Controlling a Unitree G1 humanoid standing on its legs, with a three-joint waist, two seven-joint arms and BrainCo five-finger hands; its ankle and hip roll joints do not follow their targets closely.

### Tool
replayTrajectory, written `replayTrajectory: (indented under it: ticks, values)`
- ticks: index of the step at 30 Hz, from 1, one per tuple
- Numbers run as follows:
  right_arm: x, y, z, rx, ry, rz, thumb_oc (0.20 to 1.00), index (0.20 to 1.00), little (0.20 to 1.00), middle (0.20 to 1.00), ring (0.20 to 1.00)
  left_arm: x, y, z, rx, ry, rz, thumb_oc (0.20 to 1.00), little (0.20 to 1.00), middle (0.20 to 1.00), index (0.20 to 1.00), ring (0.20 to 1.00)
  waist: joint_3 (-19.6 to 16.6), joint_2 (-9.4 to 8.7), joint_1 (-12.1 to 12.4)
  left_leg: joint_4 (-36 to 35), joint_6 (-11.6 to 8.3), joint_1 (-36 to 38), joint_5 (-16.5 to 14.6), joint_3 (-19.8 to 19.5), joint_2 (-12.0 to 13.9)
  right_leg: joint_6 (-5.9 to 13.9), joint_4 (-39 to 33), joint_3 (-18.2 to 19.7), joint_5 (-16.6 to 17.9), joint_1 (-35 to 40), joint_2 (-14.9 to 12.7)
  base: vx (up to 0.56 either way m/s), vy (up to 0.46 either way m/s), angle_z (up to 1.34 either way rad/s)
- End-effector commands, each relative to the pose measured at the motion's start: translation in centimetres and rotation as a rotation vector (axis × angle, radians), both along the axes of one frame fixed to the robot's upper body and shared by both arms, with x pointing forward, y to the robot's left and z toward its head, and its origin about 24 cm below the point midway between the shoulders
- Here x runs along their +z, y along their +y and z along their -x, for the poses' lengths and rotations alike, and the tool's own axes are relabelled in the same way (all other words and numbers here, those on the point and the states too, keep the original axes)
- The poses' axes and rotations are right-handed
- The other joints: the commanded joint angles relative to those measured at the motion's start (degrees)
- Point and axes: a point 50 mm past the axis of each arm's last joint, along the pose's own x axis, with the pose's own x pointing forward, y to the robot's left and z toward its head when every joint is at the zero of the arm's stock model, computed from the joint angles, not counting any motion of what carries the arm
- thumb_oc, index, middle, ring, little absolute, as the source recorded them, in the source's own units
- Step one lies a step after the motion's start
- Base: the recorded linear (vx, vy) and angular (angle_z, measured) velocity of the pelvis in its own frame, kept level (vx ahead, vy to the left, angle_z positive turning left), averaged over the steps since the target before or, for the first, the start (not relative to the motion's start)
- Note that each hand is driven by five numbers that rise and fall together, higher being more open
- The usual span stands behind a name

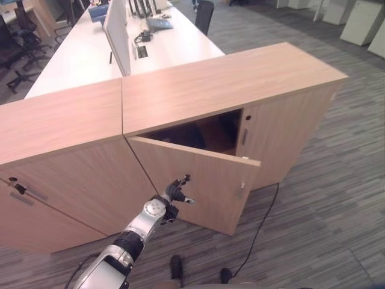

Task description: Put the empty folder in the office cabinet

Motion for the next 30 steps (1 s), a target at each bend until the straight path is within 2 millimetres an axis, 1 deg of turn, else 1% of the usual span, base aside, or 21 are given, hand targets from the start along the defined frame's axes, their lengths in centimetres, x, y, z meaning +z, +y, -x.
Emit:
replayTrajectory:
  ticks: [1, 2, 4, 7, 8, 10, 14, 16, 18, 19, 20, 21, 22, 23, 24, 25, 26, 27, 28, 29, 30]
  values:
    - [-0.5, 1.1, 0.3, 0.021, 0.010, -0.027, 1.000, 1.000, 1.000, 1.000, 1.000, 4.4, 2.8, -3.2, 0.139, -0.195, 0.032, 1.000, 1.000, 1.000, 1.000, 1.000, -1.03, -1.67, 0.43, -0.23, 3.81, -3.49, 8.77, 2.77, -0.71, 4.07, 1.59, -1.61, -6.99, 5.93, 1.75, 0.21, 0.099, -0.42]
    - [-0.5, 1.1, 0.3, 0.021, 0.010, -0.027, 1.000, 1.000, 1.000, 1.000, 1.000, 4.4, 2.8, -3.2, 0.139, -0.194, 0.032, 1.000, 1.000, 1.000, 1.000, 1.000, -0.98, -1.69, 0.44, -0.26, 3.81, -3.38, 8.76, 2.79, -0.73, 4.07, 1.57, -1.60, -6.99, 6.04, 1.73, 0.22, 0.119, -0.56]
    - [-0.5, 1.2, 0.5, 0.025, 0.023, -0.030, 1.000, 1.000, 1.000, 1.000, 1.000, 3.8, 3.2, -3.1, 0.181, -0.173, 0.032, 1.000, 1.000, 1.000, 1.000, 1.000, -2.48, -1.54, 0.18, -0.88, 4.01, -1.92, 8.59, 3.29, -0.76, 4.53, 0.55, -1.52, -7.47, 6.75, 1.00, 0.21, 0.138, -0.68]
    - [-0.8, 2.1, 0.4, 0.045, 0.031, -0.060, 1.000, 1.000, 1.000, 1.000, 1.000, 3.8, 4.1, -3.0, 0.229, -0.180, 0.041, 1.000, 1.000, 1.000, 1.000, 1.000, -4.85, -1.82, 0.18, -1.11, 5.72, -0.07, 6.24, 4.86, -1.94, 6.77, 0.36, -0.83, -8.17, 6.90, -2.02, 0.24, 0.180, -0.41]
    - [-0.8, 2.1, 0.4, 0.045, 0.031, -0.060, 1.000, 1.000, 1.000, 1.000, 1.000, 3.7, 4.1, -3.0, 0.229, -0.180, 0.041, 1.000, 1.000, 1.000, 1.000, 1.000, -4.86, -1.88, 0.23, -1.10, 5.75, -0.02, 6.20, 4.94, -1.99, 6.80, 0.38, -0.77, -8.23, 6.91, -2.09, 0.20, 0.180, -0.26]
    - [-1.0, 2.5, 0.5, 0.082, 0.048, -0.077, 1.000, 1.000, 1.000, 1.000, 1.000, 3.8, 4.2, -2.9, 0.249, -0.184, 0.078, 1.000, 1.000, 1.000, 1.000, 1.000, -5.98, -1.99, 0.45, -0.96, 7.30, 1.49, 4.23, 5.92, -3.43, 8.75, 3.72, 0.16, -8.78, 6.01, -4.78, 0.23, 0.212, -0.09]
    - [-1.0, 2.8, 0.1, 0.091, 0.039, -0.092, 1.000, 1.000, 1.000, 1.000, 1.000, 4.0, 4.2, -3.0, 0.251, -0.185, 0.088, 1.000, 1.000, 1.000, 1.000, 1.000, -6.91, -2.00, 0.81, -0.78, 8.64, 3.44, 2.23, 6.44, -5.58, 11.07, 8.72, -0.83, -8.64, 4.84, -8.07, 0.17, 0.163, -0.06]
    - [-0.9, 2.8, 0.1, 0.094, 0.038, -0.094, 1.000, 1.000, 1.000, 1.000, 1.000, 4.2, 4.0, -3.1, 0.246, -0.188, 0.092, 1.000, 1.000, 1.000, 1.000, 1.000, -7.02, -2.04, 0.88, -0.79, 8.95, 3.96, 1.76, 6.43, -6.20, 11.52, 10.54, -1.34, -8.33, 4.38, -8.89, 0.09, 0.106, 0.03]
    - [-0.8, 2.6, -0.2, 0.106, 0.029, -0.091, 1.000, 1.000, 1.000, 1.000, 1.000, 4.7, 3.8, -3.3, 0.236, -0.206, 0.101, 1.000, 1.000, 1.000, 1.000, 1.000, -6.79, -1.90, 1.17, -0.97, 9.72, 5.32, 0.75, 6.20, -7.54, 12.32, 16.21, -2.66, -6.42, 2.49, -10.82, 0.08, 0.125, 0.03]
    - [-0.8, 2.6, -0.5, 0.116, 0.024, -0.090, 1.000, 1.000, 1.000, 1.000, 1.000, 5.1, 3.6, -3.5, 0.222, -0.221, 0.106, 1.000, 1.000, 1.000, 1.000, 1.000, -6.35, -1.87, 1.46, -1.08, 10.20, 6.03, 0.25, 6.15, -8.11, 12.51, 20.12, -3.78, -4.25, 1.03, -12.05, 0.06, 0.197, -0.02]
    - [-0.7, 2.5, -1.0, 0.133, 0.012, -0.087, 1.000, 1.000, 1.000, 1.000, 1.000, 5.9, 3.4, -3.6, 0.195, -0.243, 0.110, 1.000, 1.000, 1.000, 1.000, 1.000, -5.16, -1.74, 1.99, -1.11, 10.99, 7.95, -1.02, 6.26, -8.85, 11.15, 28.10, -7.65, 1.29, -1.46, -15.11, 0.03, 0.151, -0.04]
    - [-0.7, 2.5, -1.0, 0.133, 0.012, -0.087, 1.000, 1.000, 1.000, 1.000, 1.000, 5.9, 3.4, -3.6, 0.195, -0.243, 0.110, 1.000, 1.000, 1.000, 1.000, 1.000, -5.11, -1.81, 1.95, -1.11, 11.02, 7.98, -1.01, 6.24, -8.94, 11.19, 28.31, -7.63, 1.18, -1.51, -15.21, 0.11, 0.195, 0.13]
    - [-0.7, 2.9, -1.5, 0.169, -0.003, -0.091, 1.000, 1.000, 1.000, 1.000, 1.000, 6.5, 3.4, -3.5, 0.162, -0.256, 0.108, 1.000, 1.000, 1.000, 1.000, 1.000, -3.49, -2.12, 2.71, -1.11, 11.27, 10.85, -3.86, 6.86, -8.58, 10.32, 37.66, -13.83, 3.77, -5.87, -21.00, 0.12, 0.067, 0.19]
    - [-0.7, 3.0, -1.6, 0.180, -0.004, -0.093, 1.000, 1.000, 1.000, 1.000, 1.000, 6.8, 3.2, -3.6, 0.146, -0.266, 0.113, 1.000, 1.000, 1.000, 1.000, 1.000, -3.33, -2.07, 2.80, -1.11, 11.10, 11.17, -4.31, 6.93, -7.99, 10.32, 37.09, -15.25, 3.43, -7.60, -22.33, 0.12, 0.001, 0.19]
    - [-0.7, 3.1, -1.9, 0.193, -0.006, -0.093, 1.000, 1.000, 1.000, 1.000, 1.000, 7.2, 2.6, -3.8, 0.123, -0.285, 0.125, 1.000, 1.000, 1.000, 1.000, 1.000, -2.91, -1.79, 2.48, -1.11, 10.80, 10.85, -3.72, 6.46, -7.15, 9.40, 34.80, -16.46, 2.66, -9.17, -22.16, 0.02, -0.091, 0.01]
    - [-0.7, 3.1, -1.9, 0.193, -0.006, -0.093, 1.000, 1.000, 1.000, 1.000, 1.000, 7.2, 2.6, -3.8, 0.123, -0.285, 0.125, 1.000, 1.000, 1.000, 1.000, 1.000, -2.89, -1.74, 2.40, -1.11, 10.76, 10.87, -3.73, 6.37, -7.08, 9.35, 34.72, -16.63, 2.66, -9.03, -22.10, 0.05, -0.244, 0.00]
    - [-0.5, 3.3, -2.7, 0.206, -0.022, -0.093, 1.000, 1.000, 1.000, 1.000, 1.000, 7.7, 0.7, -3.9, 0.063, -0.307, 0.162, 1.000, 1.000, 1.000, 1.000, 1.000, -1.40, -1.60, 0.96, -1.11, 9.90, 11.22, -3.41, 3.94, -6.16, 9.16, 26.74, -13.42, 0.66, -11.10, -17.72, 0.05, -0.179, 0.15]
    - [-0.5, 3.3, -2.7, 0.206, -0.023, -0.092, 1.000, 1.000, 1.000, 1.000, 1.000, 7.8, 0.7, -3.9, 0.063, -0.308, 0.162, 1.000, 1.000, 1.000, 1.000, 1.000, -1.44, -1.43, 0.98, -1.11, 9.87, 11.12, -3.35, 3.94, -5.96, 9.08, 26.30, -13.54, 0.97, -10.99, -17.49, 0.09, -0.310, 0.29]
    - [-0.4, 3.2, -3.2, 0.198, -0.040, -0.086, 1.000, 1.000, 1.000, 1.000, 1.000, 8.2, -0.5, -4.0, 0.026, -0.325, 0.181, 1.000, 1.000, 1.000, 1.000, 1.000, -0.70, -2.09, -0.12, -1.11, 9.19, 11.77, -3.84, 2.63, -5.74, 9.94, 19.18, -10.35, 0.70, -11.60, -14.68, 0.07, -0.222, 0.36]
    - [-0.4, 3.3, -3.3, 0.188, -0.041, -0.088, 1.000, 1.000, 1.000, 1.000, 1.000, 8.7, -1.1, -4.1, 0.002, -0.338, 0.197, 1.000, 1.000, 1.000, 1.000, 1.000, -0.44, -2.66, -0.68, -1.11, 8.75, 12.19, -4.21, 1.71, -5.61, 11.02, 13.28, -8.31, 1.74, -11.22, -13.08, 0.12, -0.325, 0.38]
    - [-0.5, 3.4, -2.9, 0.184, -0.031, -0.092, 1.000, 1.000, 1.000, 1.000, 1.000, 8.9, -1.7, -4.0, -0.023, -0.345, 0.199, 1.000, 1.000, 1.000, 1.000, 1.000, -0.38, -3.52, -1.15, -1.11, 8.37, 12.58, -4.61, 0.76, -5.39, 11.75, 9.66, -5.85, 2.27, -10.94, -12.11, 0.12, -0.270, 0.52]
